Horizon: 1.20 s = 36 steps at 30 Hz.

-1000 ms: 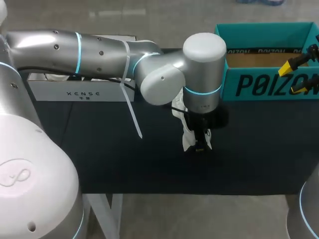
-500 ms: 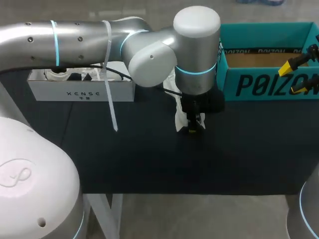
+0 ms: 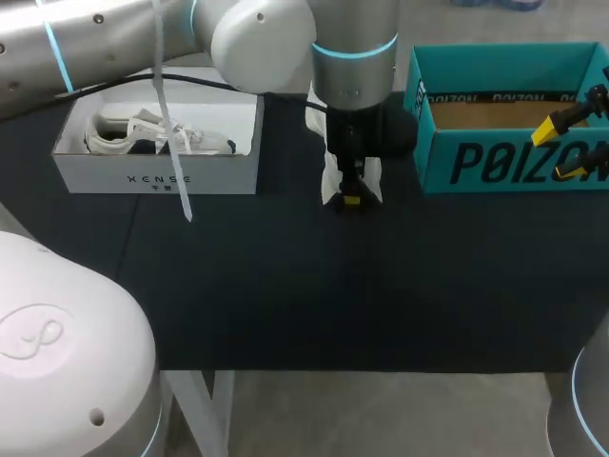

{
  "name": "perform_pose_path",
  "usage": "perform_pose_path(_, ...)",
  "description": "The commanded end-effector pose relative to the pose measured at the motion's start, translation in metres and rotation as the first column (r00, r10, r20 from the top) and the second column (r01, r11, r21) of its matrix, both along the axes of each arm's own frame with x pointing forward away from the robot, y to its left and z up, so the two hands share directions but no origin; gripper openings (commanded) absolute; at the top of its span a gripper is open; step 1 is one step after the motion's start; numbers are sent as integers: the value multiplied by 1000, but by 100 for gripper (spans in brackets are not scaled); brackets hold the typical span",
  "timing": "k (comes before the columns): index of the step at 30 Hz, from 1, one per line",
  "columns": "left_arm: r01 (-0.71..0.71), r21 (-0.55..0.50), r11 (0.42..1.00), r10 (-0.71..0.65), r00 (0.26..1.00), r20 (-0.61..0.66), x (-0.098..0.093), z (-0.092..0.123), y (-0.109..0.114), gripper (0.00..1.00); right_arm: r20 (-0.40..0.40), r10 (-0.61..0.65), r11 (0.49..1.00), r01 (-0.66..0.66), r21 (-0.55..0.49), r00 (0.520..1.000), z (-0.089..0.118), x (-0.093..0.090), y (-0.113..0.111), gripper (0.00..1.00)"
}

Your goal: Take the shoe out of the shoebox, open the shoe tongue, remove and reinsert the insole, then place the shoe into the shoebox

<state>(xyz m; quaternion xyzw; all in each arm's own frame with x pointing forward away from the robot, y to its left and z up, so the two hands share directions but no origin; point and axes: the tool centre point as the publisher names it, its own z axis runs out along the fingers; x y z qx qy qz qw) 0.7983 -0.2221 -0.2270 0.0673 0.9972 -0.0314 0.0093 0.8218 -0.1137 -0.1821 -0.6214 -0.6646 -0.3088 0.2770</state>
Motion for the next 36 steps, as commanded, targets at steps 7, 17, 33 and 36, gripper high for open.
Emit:
perform_pose_path(7, 592, 171, 788, -584, 806, -95, 19, 14, 39, 0, -1, 1, 1000, -1, -3, 1000, 0, 0, 0, 100)
perform_pose_path(17, 779, 183, 600, -766, 625, -150, 55, 24, 67, 0, -1, 1, 1000, -1, -3, 1000, 0, 0, 0, 100)
perform_pose_path(33, 755, 102, 648, -742, 656, -137, 141, 35, 105, 0, -1, 1, 1000, -1, -3, 1000, 0, 0, 0, 100)
perform_pose_path(36, 813, 134, 567, -795, 583, -167, 166, 40, 120, 0, -1, 1, 1000, -1, -3, 1000, 0, 0, 0, 100)
